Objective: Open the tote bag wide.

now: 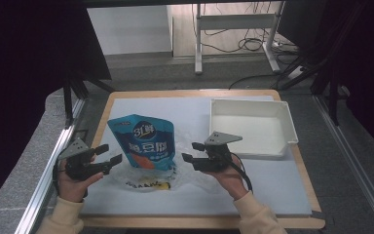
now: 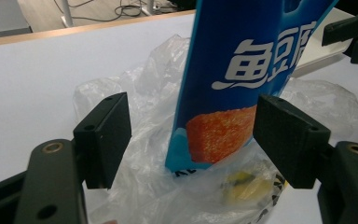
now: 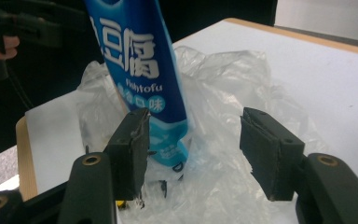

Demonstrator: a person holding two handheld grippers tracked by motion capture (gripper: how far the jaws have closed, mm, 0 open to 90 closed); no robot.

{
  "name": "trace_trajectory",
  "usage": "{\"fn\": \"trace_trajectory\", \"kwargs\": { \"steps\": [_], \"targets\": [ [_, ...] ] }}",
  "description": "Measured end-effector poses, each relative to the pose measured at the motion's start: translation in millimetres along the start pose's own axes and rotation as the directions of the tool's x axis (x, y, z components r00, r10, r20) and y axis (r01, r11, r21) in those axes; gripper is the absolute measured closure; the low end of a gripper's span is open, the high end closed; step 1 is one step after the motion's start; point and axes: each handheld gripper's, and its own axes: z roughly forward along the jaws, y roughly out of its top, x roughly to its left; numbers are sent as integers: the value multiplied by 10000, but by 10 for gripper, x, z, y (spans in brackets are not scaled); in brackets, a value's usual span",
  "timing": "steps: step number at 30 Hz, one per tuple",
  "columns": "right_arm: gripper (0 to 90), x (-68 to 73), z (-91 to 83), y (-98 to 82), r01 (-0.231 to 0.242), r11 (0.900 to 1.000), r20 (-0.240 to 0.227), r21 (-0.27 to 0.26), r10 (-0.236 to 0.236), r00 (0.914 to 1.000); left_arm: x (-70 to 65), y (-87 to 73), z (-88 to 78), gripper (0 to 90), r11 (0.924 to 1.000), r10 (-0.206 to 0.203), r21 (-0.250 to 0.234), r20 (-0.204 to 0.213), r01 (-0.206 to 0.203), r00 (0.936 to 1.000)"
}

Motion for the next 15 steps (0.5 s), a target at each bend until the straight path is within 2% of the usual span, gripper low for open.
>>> {"fn": "trace_trajectory", "kwargs": {
  "steps": [2,6,15],
  "targets": [
    [403,19,-26,64,-41,9997,-53,-245,39,10000,-41,4,-2,274,10000,40,33,-42,-40,10000],
    [383,78,-46,144,215,9992,-28,-342,-216,9998,-75,14,-3,270,10000,81,58,-18,-81,10000],
    [376,136,-46,217,246,9989,-93,-411,-250,9996,-80,-21,-40,268,9999,4,124,-10,-4,10000]
  ]
}}
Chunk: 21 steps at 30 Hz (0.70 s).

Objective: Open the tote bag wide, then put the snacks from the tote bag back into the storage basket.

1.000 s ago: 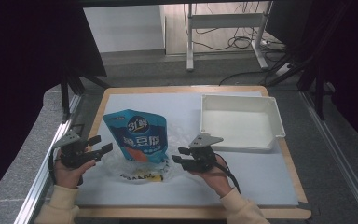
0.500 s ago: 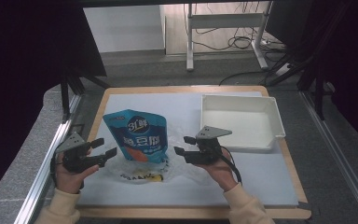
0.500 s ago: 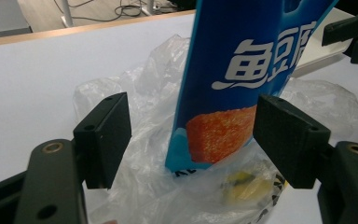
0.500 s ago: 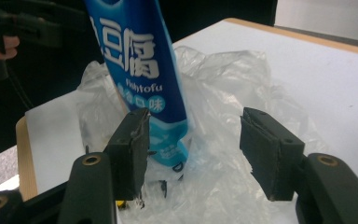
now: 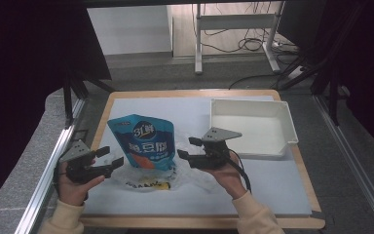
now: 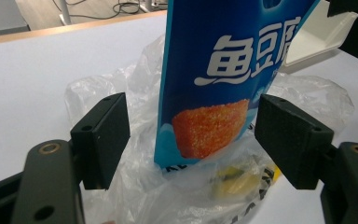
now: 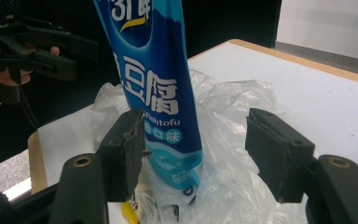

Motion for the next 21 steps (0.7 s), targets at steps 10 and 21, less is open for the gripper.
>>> {"fn": "trace_trajectory", "kwargs": {
  "steps": [10,21],
  "targets": [
    [362,26,53,121,-72,9996,-125,-281,69,9999,6,-64,-71,267,9999,-150,25,-34,150,9999],
    [359,137,207,319,52,9992,-99,-404,-56,9999,36,-56,-83,267,9999,-159,-58,80,159,9998]
  ]
}}
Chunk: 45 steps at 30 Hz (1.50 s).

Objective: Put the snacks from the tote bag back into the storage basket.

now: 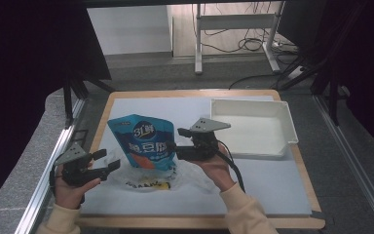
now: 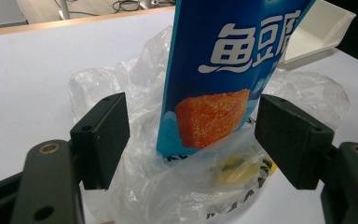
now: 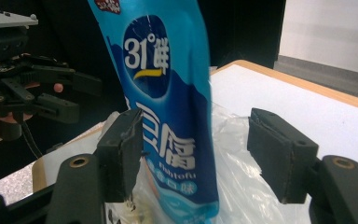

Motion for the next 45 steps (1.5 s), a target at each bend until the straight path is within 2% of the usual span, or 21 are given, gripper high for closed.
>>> {"fn": "trace_trajectory", "kwargs": {
  "steps": [10,13,20,24,26,28,29,30,34,39,45],
  "targets": [
    [352,2,95,104,152,9999,176,71,-154,9997,-55,-4,10,268,10000,-39,63,12,39,10000],
    [354,5,117,118,144,9999,137,89,-145,9998,-55,-2,29,268,9999,-83,119,-143,85,9999],
    [389,6,197,141,109,9998,28,166,-109,9999,-50,-22,16,268,9998,-115,144,-186,118,9998],
    [441,-6,261,177,125,9997,-41,203,-124,9999,-26,-36,6,268,9997,-209,112,-206,211,9996],
    [514,-28,308,200,45,9998,-287,189,-39,9996,-24,-33,4,268,9997,-243,85,-196,245,9995],
    [586,-38,340,206,113,9997,-328,228,-106,9994,-27,-29,10,268,9997,-234,92,-206,236,9995],
    [586,-38,340,206,113,9997,-328,228,-106,9994,-27,-29,10,267,9997,-234,92,-206,236,9995],
    [658,-60,364,207,97,9997,-446,217,-87,9990,-25,-33,12,266,9996,-260,98,-287,263,9993],
    [750,-94,387,203,208,9997,-785,128,-198,9967,2,-39,6,265,9992,-385,89,-420,389,9984],
    [813,-117,399,192,359,9994,-1115,2,-356,9931,31,-47,-1,265,9983,-573,91,-485,578,9972],
    [856,-123,402,176,375,9993,-1252,-80,-382,9914,28,-46,1,265,9981,-597,115,-487,603,9970]
  ]
}}
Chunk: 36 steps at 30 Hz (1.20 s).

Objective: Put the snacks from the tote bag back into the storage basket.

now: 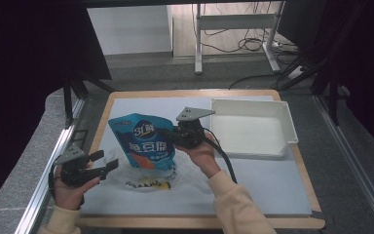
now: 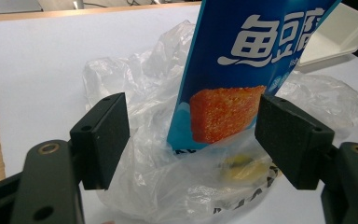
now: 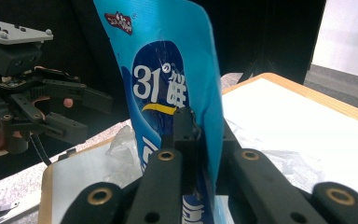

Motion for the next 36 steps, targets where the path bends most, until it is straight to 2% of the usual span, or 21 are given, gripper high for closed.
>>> {"fn": "trace_trajectory", "kwargs": {
  "steps": [10,12,31,36],
  "targets": [
    [876,24,2,-11,-107,9999,47,-103,108,9999,10,-2,-2,266,10000,-62,69,3,62,10000],
    [878,20,3,-20,-369,9991,-15,-202,368,9993,15,-2,-4,266,9999,-94,65,-7,95,10000],
    [886,136,23,-26,-627,9963,-102,-581,622,9980,28,-5,0,268,9998,-159,122,-20,159,9999],
    [887,135,27,-32,-1003,9928,-310,-659,984,9947,40,-13,9,268,9997,-169,185,-18,169,9999]
  ]
}}
